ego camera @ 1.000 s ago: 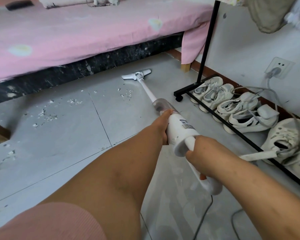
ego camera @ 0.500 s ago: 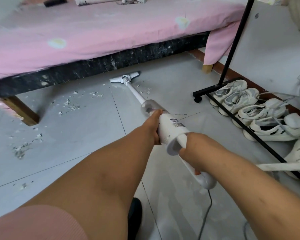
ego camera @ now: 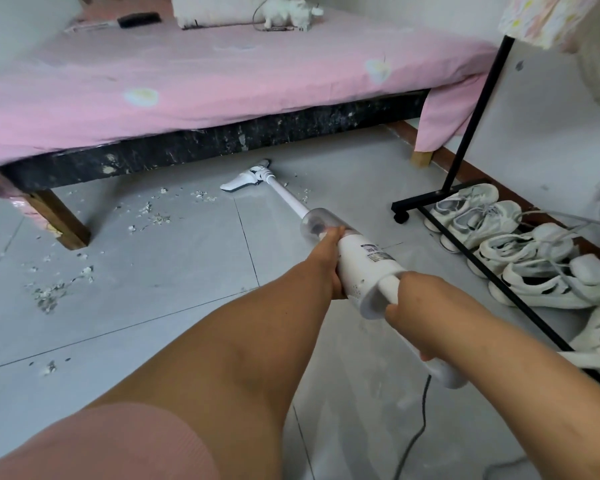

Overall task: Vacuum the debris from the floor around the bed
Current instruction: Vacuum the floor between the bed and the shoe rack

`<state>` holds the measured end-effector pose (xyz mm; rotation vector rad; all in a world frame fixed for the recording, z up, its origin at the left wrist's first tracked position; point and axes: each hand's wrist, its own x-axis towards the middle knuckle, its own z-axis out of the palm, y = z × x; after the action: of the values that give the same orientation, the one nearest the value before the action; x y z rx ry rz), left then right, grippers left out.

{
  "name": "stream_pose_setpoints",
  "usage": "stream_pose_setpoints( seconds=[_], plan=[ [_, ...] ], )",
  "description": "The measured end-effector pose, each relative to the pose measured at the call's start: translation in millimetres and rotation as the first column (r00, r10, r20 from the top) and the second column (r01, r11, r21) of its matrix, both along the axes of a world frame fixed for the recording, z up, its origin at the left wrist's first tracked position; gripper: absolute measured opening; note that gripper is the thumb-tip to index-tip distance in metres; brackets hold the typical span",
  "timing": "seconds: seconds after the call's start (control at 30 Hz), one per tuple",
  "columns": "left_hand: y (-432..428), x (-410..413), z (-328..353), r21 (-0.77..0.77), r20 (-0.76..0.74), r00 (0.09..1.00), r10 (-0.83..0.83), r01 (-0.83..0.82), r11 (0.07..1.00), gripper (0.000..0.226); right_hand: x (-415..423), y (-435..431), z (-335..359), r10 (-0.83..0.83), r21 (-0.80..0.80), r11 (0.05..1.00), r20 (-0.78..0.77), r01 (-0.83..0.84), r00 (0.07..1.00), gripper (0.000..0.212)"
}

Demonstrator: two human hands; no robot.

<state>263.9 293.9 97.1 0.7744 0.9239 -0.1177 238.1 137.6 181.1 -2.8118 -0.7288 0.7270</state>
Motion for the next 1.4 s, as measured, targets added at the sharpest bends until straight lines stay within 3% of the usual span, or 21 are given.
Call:
stream_pose_setpoints(
  seconds=[0.03, 0.13, 0.23, 0.33, 0.47, 0.57, 0.7, 0.97, 1.4],
  plan=[
    [-2, 2, 0, -0.006, 0.009, 1.000, 0.001, -0.001, 1.000, 0.058, 1, 2, 7, -0.034, -0.072, 0.997, -0.045, 0.031, 0.998, 0.012],
    [-3, 5, 4, -0.005, 0.036, 0.999, 0.018, -0.018, 1.000, 0.058, 2, 9, 20, -0.127, -0.246, 0.965, -0.122, 0.094, 0.984, 0.041],
    [3, 3, 5, -0.011, 0.057, 0.997, 0.053, -0.053, 0.999, 0.054, 2, 17, 21, -0.046, -0.207, 0.978, -0.088, 0.027, 0.995, 0.040],
    [11, -3, 5, -0.006, 0.065, 0.995, 0.074, -0.074, 0.997, 0.050, 0, 27, 22, -0.076, -0.259, 0.965, -0.127, 0.040, 0.989, 0.045],
    [23, -11, 5, -0.013, 0.064, 0.991, 0.114, -0.113, 0.993, 0.050, -5, 38, 24, -0.039, -0.241, 0.970, -0.145, 0.003, 0.989, 0.032],
    [31, -18, 5, -0.028, 0.069, 0.985, 0.159, -0.157, 0.987, 0.051, -8, 45, 24, 0.020, -0.190, 0.981, -0.121, -0.043, 0.992, 0.039],
    [37, -27, 6, -0.039, 0.062, 0.975, 0.213, -0.211, 0.977, 0.053, -11, 53, 27, -0.022, -0.201, 0.980, -0.136, -0.006, 0.990, 0.054],
    [62, -52, 8, -0.053, 0.058, 0.949, 0.309, -0.306, 0.951, 0.052, -28, 79, 36, 0.082, -0.115, 0.988, -0.148, -0.099, 0.986, 0.042],
    [104, -85, 6, -0.058, 0.033, 0.891, 0.452, -0.450, 0.891, 0.052, -47, 121, 37, 0.158, -0.175, 0.968, -0.119, -0.177, 0.980, 0.046]
  ],
)
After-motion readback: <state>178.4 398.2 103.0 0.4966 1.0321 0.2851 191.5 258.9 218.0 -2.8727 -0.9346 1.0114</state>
